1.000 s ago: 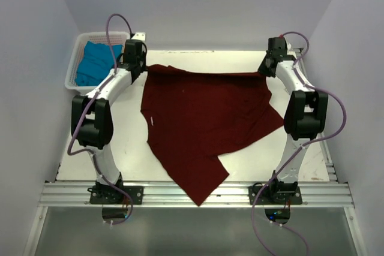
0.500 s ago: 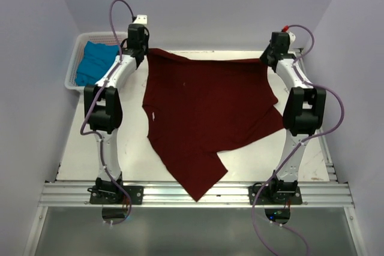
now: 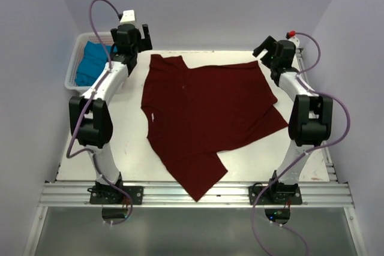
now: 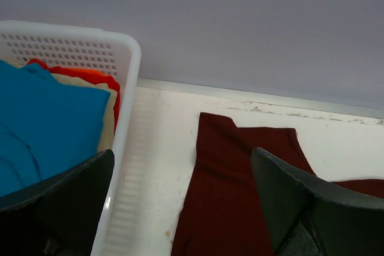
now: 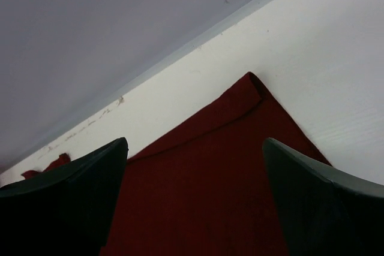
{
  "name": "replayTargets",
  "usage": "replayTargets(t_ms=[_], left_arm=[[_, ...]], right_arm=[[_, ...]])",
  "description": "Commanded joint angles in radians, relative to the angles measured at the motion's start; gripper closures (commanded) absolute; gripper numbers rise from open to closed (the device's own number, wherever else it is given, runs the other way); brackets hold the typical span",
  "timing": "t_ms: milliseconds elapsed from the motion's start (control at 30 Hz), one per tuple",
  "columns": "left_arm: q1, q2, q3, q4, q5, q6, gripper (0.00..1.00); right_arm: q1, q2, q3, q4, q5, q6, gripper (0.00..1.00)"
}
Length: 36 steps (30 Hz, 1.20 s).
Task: Fold and stack the t-shirts
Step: Flatten the tshirt out
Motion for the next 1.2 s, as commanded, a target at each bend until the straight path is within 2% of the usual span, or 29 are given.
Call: replayTargets(t_ms=[0, 133, 200, 233, 267, 300, 333, 367, 433, 500, 633, 767, 967, 1167], left_arm=[[-0.024, -0.181, -0.162, 0.101, 0.026, -0.065, 0.00], [-0.076, -0.243, -0.321, 0.026, 0.066, -0.137, 0.01], [-0.101, -0.249, -0.389, -0.017, 0.128, -0.160, 0.15], [-0.111, -0.246, -0.402, -0.039, 0.149, -0.168, 0.27], [-0.124, -0.244, -0.415, -0.081, 0.168, -0.177, 0.45], [-0.151, -0.244, -0.444, -0.093, 0.176, -0.180, 0.80], [-0.167, -0.250, -0.461, -0.100, 0.178, -0.189, 0.94], [-0.180, -0.255, -0.475, -0.122, 0.176, -0.215, 1.00], [-0.220, -0.284, -0.531, -0.117, 0.221, -0.237, 1.00], [-0.258, -0.321, -0.599, -0.093, 0.233, -0.264, 1.00], [-0.288, -0.303, -0.669, -0.074, 0.161, -0.306, 1.00], [-0.288, -0.191, -0.617, -0.175, 0.068, -0.336, 1.00], [-0.276, -0.074, -0.529, -0.217, -0.061, -0.347, 1.00], [-0.193, 0.007, -0.430, -0.231, -0.080, -0.341, 1.00]], right_arm=[[0.007, -0.191, -0.119, 0.121, 0.014, -0.068, 0.01], [0.012, -0.291, -0.205, 0.014, 0.041, -0.100, 0.02], [0.012, -0.299, -0.208, -0.065, 0.051, -0.114, 0.12], [0.012, -0.299, -0.207, -0.122, 0.046, -0.121, 0.37], [0.013, -0.293, -0.195, -0.180, 0.043, -0.135, 0.56], [0.012, -0.290, -0.188, -0.223, 0.038, -0.143, 0.78], [0.013, -0.290, -0.187, -0.303, 0.038, -0.145, 1.00], [0.013, -0.299, -0.199, -0.339, 0.063, -0.125, 1.00], [0.013, -0.317, -0.220, -0.438, 0.110, -0.093, 1.00], [0.015, -0.357, -0.280, -0.460, 0.147, -0.065, 1.00], [0.015, -0.403, -0.354, -0.474, 0.202, -0.066, 1.00], [0.015, -0.399, -0.360, -0.511, 0.213, -0.066, 1.00], [0.015, -0.382, -0.357, -0.552, 0.225, -0.051, 1.00], [0.015, -0.402, -0.394, -0.604, 0.284, -0.033, 1.00]])
